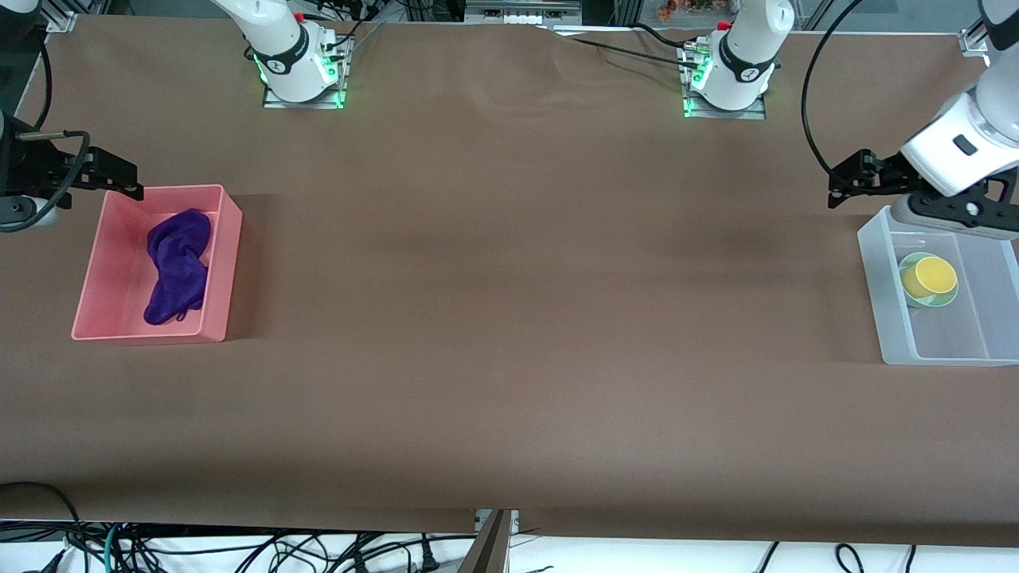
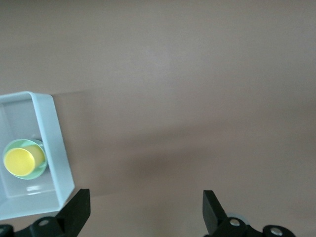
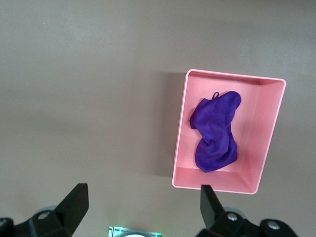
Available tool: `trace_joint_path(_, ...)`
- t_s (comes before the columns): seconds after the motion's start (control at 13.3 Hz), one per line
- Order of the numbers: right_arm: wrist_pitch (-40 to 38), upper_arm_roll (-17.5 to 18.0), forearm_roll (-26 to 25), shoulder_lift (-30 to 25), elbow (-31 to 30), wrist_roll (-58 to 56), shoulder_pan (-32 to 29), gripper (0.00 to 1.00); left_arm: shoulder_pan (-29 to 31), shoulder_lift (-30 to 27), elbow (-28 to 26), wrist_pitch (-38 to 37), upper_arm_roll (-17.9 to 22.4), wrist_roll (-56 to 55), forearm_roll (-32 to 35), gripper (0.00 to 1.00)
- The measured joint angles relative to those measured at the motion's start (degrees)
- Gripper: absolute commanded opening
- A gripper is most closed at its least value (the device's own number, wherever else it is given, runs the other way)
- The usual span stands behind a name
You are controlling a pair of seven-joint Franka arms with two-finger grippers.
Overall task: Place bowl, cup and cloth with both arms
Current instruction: 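Open the left gripper and lift it away from the clear bin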
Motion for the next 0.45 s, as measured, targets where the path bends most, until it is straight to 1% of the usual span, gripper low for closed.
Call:
trace_joint_path(0.23,0.0,0.0,0.0,0.0,0.0,0.0,0.0,1.0,-1.9,-1.6,-2.3,1.1,0.2,-2.8,-0.1,1.0)
trace_joint_path(0.45,0.0,0.0,0.0,0.0,0.0,0.0,0.0,1.0,-2.1,-2.1,-2.8,1.3,0.4,-3.1,-0.1,1.0)
